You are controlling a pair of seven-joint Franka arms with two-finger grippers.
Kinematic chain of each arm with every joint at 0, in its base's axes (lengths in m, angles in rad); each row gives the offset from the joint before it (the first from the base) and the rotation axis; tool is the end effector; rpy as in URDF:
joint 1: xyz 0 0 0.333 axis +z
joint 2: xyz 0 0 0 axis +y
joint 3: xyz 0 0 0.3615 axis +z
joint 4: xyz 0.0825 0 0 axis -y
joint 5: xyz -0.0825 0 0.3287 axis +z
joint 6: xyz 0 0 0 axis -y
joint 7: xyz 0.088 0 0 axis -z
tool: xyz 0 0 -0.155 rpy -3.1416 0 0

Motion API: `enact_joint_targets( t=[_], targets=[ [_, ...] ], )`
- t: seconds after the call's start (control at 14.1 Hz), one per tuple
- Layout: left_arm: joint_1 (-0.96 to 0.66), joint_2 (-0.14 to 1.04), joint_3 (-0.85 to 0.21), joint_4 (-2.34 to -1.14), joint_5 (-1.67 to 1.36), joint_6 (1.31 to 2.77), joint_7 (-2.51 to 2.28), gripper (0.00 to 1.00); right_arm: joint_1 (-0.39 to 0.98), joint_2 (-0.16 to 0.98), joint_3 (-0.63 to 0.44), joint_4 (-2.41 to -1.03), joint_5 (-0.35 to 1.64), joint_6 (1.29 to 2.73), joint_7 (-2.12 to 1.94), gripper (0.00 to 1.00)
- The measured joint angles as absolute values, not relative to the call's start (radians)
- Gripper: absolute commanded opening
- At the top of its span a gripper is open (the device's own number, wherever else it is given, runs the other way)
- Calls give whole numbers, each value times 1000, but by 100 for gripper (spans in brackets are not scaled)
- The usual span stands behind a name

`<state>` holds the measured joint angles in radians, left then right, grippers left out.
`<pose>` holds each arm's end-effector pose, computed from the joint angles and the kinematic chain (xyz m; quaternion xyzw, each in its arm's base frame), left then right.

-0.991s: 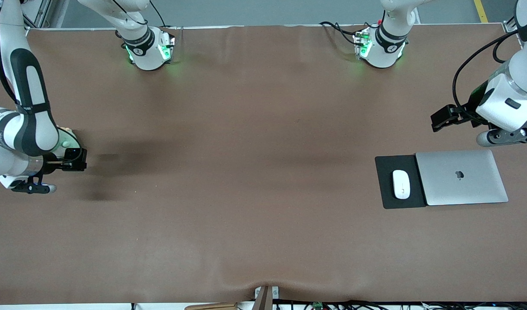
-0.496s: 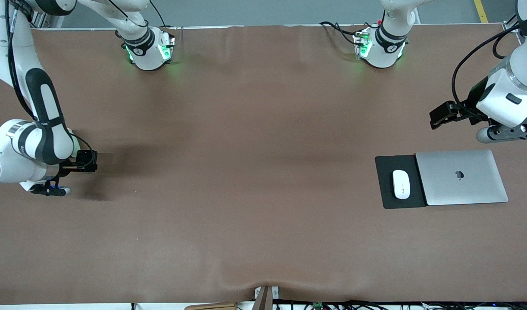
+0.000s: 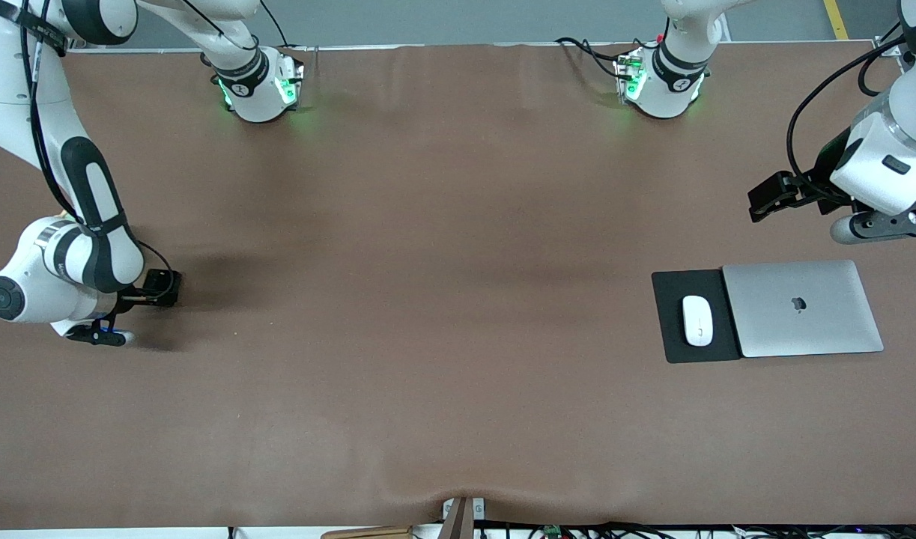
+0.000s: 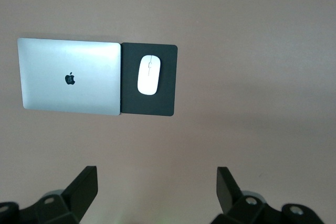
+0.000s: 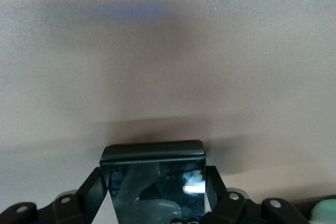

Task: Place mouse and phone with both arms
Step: 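Lower the black phone beside the green plush toy and open the right gripper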

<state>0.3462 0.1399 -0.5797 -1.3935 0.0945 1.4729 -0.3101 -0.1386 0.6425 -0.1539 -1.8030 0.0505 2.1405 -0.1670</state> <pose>0.5242 -0.0834 0.6249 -0.9988 -0.0435 0.0160 0.0136 0.5726 -0.1617 0.2030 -0.9861 0.0705 0.1504 0.0057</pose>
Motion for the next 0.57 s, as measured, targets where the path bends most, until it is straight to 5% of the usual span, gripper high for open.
enact_joint_targets(
  t=[0.57],
  targets=[
    [346, 95, -582, -1393, 94, 1467, -310, 100, -68, 536, -136, -1745, 51, 2063, -145, 100]
  ],
)
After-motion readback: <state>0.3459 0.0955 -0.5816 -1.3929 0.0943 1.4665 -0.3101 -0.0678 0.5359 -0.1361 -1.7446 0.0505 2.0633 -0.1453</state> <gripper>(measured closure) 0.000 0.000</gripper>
